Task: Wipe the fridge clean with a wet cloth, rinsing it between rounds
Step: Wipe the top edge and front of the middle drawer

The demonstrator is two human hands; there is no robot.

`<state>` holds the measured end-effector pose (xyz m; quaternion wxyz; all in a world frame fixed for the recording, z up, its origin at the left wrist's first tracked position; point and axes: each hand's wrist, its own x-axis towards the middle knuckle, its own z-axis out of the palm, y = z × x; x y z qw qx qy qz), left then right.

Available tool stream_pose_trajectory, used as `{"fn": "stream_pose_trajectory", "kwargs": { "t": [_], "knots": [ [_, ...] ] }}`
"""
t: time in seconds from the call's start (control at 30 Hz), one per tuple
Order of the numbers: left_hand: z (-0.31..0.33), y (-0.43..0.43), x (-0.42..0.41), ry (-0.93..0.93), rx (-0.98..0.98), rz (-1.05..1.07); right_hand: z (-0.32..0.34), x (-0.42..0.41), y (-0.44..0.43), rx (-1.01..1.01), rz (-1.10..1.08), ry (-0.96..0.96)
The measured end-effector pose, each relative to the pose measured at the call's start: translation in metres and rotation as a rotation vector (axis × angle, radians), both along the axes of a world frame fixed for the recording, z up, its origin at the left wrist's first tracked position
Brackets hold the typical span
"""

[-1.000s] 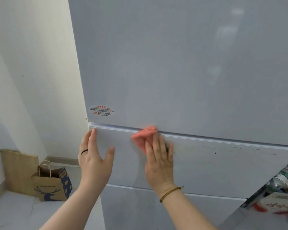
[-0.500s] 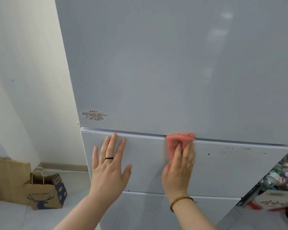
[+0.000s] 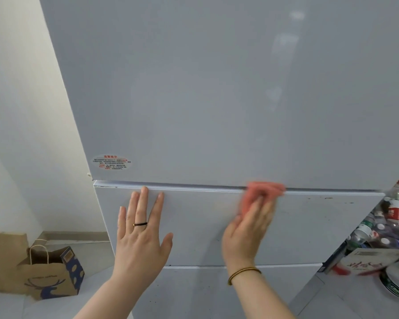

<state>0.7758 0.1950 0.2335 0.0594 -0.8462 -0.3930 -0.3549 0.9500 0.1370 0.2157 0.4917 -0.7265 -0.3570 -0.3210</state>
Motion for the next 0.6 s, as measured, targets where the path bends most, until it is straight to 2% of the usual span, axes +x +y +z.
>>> {"fn": "stream_pose_trajectory", "kwargs": {
  "t": [0.1, 0.2, 0.27, 0.37, 0.43, 0.5, 0.6],
  "knots": [
    [-0.002, 0.0, 0.0, 0.029, 0.029, -0.003, -0.015, -0.006, 0.002, -0.202, 0.168, -0.36],
    [-0.002, 0.002, -0.002, 0.055, 0.031, -0.019, -0.013, 0.029, -0.013, -0.261, 0.182, -0.471],
    [-0.002, 0.002, -0.002, 0.065, 0.027, -0.019, -0.009, 0.054, -0.029, -0.191, 0.118, -0.341],
    [0.004, -0.003, 0.0, 0.026, 0.014, -0.015, 0.003, 0.065, -0.036, 0.033, 0.012, 0.04],
    [0.005, -0.01, 0.008, 0.011, 0.024, -0.055, 0.011, 0.05, -0.027, 0.158, -0.018, 0.21],
    [0.005, -0.019, 0.021, 0.005, 0.074, -0.13, 0.012, 0.028, -0.016, 0.165, 0.018, 0.214],
    [0.003, -0.027, 0.044, 0.022, 0.169, -0.234, 0.002, 0.014, -0.019, 0.003, 0.133, 0.081]
  ]
}}
